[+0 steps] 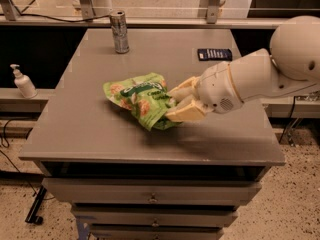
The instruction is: Move green rice chip bag near rxbar blueberry
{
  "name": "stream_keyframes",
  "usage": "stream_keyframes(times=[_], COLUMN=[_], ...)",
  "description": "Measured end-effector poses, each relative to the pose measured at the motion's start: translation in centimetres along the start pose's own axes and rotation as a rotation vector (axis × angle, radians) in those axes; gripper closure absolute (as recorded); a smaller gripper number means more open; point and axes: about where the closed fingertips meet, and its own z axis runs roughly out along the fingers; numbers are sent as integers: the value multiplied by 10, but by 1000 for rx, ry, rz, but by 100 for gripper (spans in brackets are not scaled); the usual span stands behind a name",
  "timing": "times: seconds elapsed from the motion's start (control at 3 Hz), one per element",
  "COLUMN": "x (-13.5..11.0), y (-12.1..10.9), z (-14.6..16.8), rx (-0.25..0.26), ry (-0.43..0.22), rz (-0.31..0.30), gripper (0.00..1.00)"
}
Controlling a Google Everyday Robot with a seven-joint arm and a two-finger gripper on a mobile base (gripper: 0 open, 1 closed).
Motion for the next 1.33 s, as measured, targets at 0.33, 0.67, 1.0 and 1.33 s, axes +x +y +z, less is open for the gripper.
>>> stream_keyframes(times=[0.33, 0.67, 1.0, 1.33], x=[-1, 9, 10, 37], y=[-20, -47, -40, -52], z=[-41, -96, -91, -110], rx=[72, 170, 162, 211], ry=[15, 44, 45, 66], rz=[-12, -19, -20, -25], gripper=[100, 100, 100, 100])
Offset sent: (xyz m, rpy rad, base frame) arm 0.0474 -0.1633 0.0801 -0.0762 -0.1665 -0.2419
